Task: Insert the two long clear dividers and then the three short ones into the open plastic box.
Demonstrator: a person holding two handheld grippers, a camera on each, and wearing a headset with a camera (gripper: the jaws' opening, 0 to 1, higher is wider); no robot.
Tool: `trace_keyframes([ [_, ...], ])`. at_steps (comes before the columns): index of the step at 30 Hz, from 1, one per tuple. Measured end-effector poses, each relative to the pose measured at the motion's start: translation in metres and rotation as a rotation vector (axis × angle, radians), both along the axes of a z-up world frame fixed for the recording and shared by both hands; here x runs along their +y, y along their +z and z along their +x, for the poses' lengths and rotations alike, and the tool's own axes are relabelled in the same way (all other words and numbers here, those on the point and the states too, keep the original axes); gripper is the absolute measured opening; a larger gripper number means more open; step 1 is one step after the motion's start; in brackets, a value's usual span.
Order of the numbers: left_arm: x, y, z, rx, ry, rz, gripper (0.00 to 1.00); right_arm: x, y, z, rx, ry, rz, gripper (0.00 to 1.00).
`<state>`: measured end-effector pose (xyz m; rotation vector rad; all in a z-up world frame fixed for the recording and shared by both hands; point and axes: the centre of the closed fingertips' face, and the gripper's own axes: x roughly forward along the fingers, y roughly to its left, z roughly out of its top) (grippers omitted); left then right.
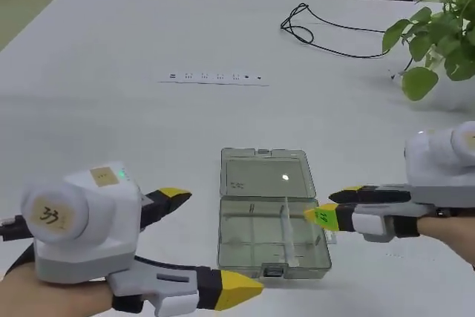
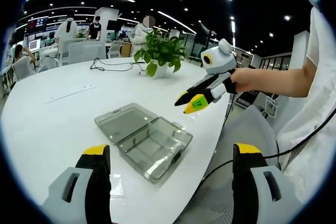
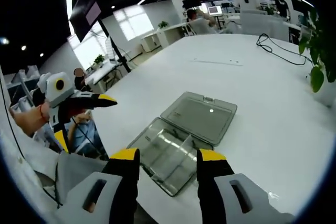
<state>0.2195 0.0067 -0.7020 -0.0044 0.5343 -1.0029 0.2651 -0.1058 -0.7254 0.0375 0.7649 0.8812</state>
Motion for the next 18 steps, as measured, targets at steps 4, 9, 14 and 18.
trace_keyframes([
  [4,0.003,0.0,0.0,0.001,0.015,0.006,0.99,-0.004,0.004,-0.007,-0.017,0.033,0.013,0.51],
  [9,0.01,0.002,0.002,-0.004,0.048,0.009,0.99,-0.014,0.006,-0.013,-0.072,0.088,0.011,0.57],
  [14,0.018,-0.002,0.004,0.002,0.074,0.026,0.99,-0.024,0.008,-0.019,-0.118,0.134,0.027,0.61],
  [18,0.029,-0.012,0.007,0.015,0.097,0.056,0.98,-0.033,0.007,-0.025,-0.163,0.163,0.027,0.67],
])
